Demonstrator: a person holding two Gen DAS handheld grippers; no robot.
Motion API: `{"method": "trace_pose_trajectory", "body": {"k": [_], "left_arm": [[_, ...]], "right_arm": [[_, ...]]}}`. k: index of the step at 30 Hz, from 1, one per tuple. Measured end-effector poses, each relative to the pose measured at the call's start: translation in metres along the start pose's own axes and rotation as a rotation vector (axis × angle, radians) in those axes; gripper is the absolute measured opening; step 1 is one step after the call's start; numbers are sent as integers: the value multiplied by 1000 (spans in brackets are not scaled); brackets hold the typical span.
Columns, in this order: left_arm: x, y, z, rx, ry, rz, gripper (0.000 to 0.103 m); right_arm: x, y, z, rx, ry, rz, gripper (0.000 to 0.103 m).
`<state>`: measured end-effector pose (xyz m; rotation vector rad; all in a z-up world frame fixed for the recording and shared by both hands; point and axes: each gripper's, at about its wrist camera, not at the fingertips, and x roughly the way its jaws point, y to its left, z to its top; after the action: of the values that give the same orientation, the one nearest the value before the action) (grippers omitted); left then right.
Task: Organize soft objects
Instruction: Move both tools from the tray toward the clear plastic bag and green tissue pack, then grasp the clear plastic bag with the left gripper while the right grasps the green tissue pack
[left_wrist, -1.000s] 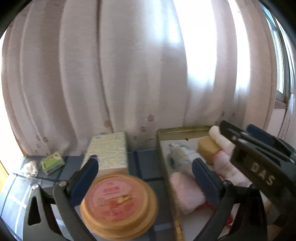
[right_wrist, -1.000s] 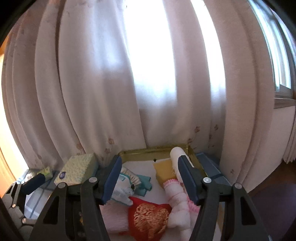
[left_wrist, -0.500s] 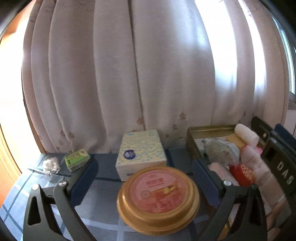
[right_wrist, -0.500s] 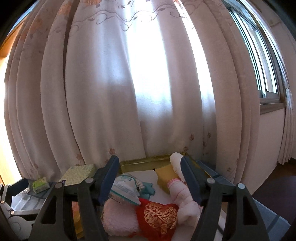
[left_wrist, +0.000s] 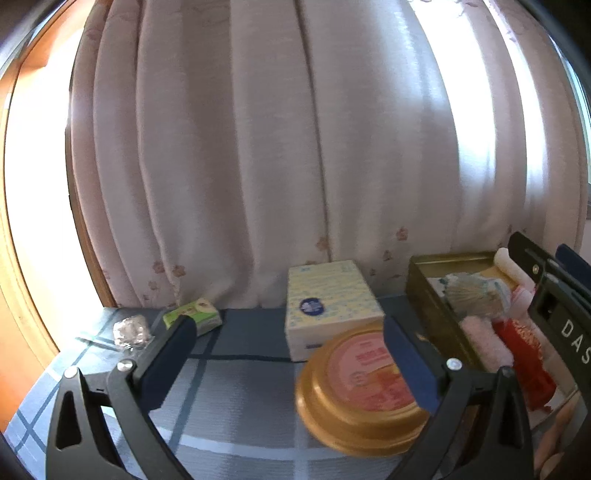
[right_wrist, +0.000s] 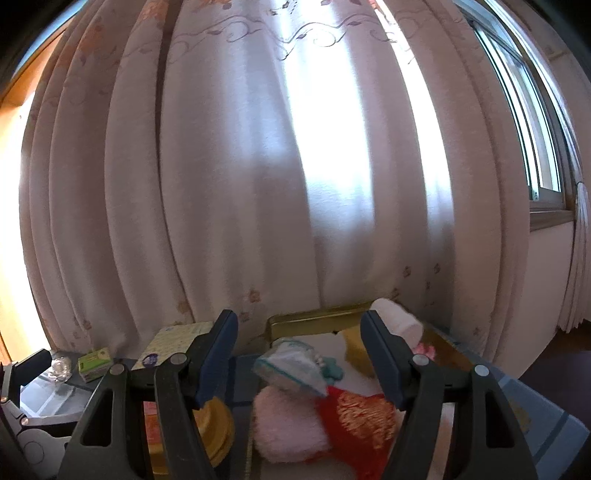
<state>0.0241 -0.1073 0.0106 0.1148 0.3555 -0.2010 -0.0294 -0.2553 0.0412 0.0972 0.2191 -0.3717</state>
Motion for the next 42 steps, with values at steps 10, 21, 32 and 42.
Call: {"method": "trace_pose_trajectory", "body": {"k": [10,21,32,42], "left_arm": [[3,39,-4,-22,12,38,103],[14,92,-8,-43,55,109,103],[32,150,-17,-68,117,205,103],[54,214,-24,-177,230,274,102]], "right_arm": [[5,45,-5,-42,15,42,71],[12,98,-15,-78,68,123,71],[25,161,-25,-141,117,207,71],[46,216,-30,-155,172,278,71]]}}
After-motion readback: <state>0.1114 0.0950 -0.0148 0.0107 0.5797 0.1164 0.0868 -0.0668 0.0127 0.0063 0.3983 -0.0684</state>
